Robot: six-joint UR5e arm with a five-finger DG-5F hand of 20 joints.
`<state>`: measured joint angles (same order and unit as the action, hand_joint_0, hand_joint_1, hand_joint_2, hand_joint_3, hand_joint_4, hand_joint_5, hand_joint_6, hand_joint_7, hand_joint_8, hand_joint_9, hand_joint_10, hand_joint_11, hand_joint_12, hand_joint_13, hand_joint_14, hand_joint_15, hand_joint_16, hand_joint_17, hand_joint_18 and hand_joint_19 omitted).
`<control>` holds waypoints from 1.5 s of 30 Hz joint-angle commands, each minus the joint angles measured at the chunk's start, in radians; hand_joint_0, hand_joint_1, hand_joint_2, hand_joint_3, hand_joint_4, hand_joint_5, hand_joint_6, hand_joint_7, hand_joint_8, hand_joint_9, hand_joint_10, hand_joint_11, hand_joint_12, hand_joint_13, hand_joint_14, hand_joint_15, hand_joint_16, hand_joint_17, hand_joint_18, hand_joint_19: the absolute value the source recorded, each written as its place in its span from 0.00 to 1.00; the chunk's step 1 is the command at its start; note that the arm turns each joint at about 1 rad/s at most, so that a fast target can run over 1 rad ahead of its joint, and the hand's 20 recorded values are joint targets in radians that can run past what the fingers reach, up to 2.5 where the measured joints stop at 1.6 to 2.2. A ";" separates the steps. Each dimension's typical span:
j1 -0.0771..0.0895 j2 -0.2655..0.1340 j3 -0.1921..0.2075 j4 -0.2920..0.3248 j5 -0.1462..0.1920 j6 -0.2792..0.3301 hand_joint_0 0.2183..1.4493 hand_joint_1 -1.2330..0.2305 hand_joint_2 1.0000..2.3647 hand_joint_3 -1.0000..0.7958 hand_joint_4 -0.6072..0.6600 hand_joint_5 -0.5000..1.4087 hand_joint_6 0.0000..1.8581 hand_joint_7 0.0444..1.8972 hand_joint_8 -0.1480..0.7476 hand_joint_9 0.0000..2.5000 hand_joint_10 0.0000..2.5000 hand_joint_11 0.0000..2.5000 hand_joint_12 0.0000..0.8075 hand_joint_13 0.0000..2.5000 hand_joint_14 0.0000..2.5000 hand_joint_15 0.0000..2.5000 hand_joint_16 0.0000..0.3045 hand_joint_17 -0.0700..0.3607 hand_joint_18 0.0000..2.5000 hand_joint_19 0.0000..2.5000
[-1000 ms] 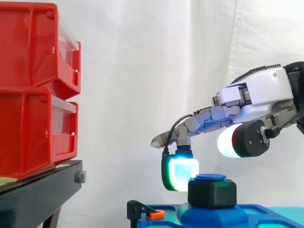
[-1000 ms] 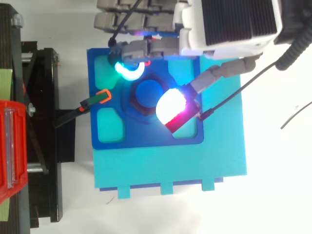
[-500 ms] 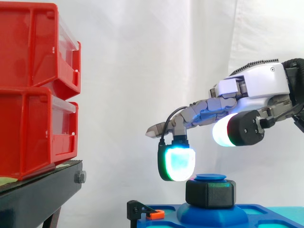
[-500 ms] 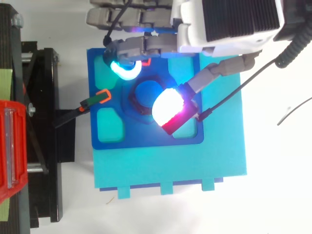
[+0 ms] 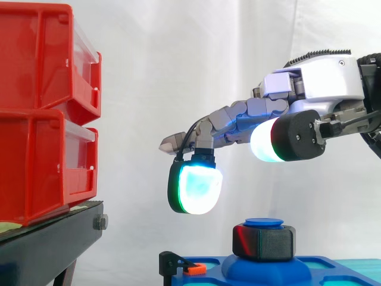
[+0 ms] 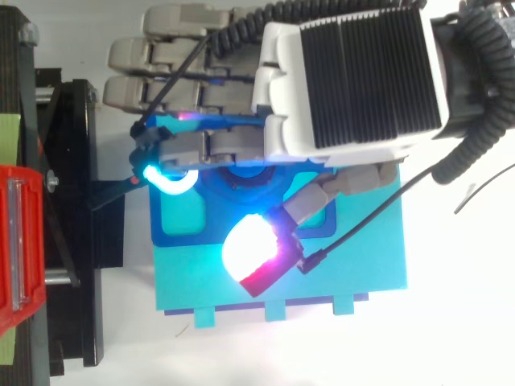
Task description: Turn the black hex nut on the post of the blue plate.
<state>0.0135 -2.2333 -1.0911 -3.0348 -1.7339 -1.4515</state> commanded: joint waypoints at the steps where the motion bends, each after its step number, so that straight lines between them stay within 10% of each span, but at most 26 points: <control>1: 0.014 0.001 -0.001 -0.006 0.019 0.000 0.19 0.71 0.00 0.28 0.61 0.15 0.27 0.48 0.38 0.03 0.00 0.00 0.42 0.03 0.00 0.01 0.18 0.46 0.00 0.02; 22: 0.002 0.000 -0.003 -0.081 0.027 -0.010 0.19 0.70 0.00 0.28 0.62 0.16 0.27 0.49 0.39 0.04 0.00 0.00 0.43 0.04 0.00 0.00 0.19 0.46 0.00 0.01; 45: -0.070 0.000 -0.003 -0.101 -0.041 -0.072 0.20 0.69 0.00 0.28 0.61 0.17 0.27 0.59 0.39 0.05 0.00 0.00 0.43 0.04 0.00 0.01 0.18 0.45 0.00 0.01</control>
<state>-0.0467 -2.2332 -1.0938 -3.1361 -1.7659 -1.5179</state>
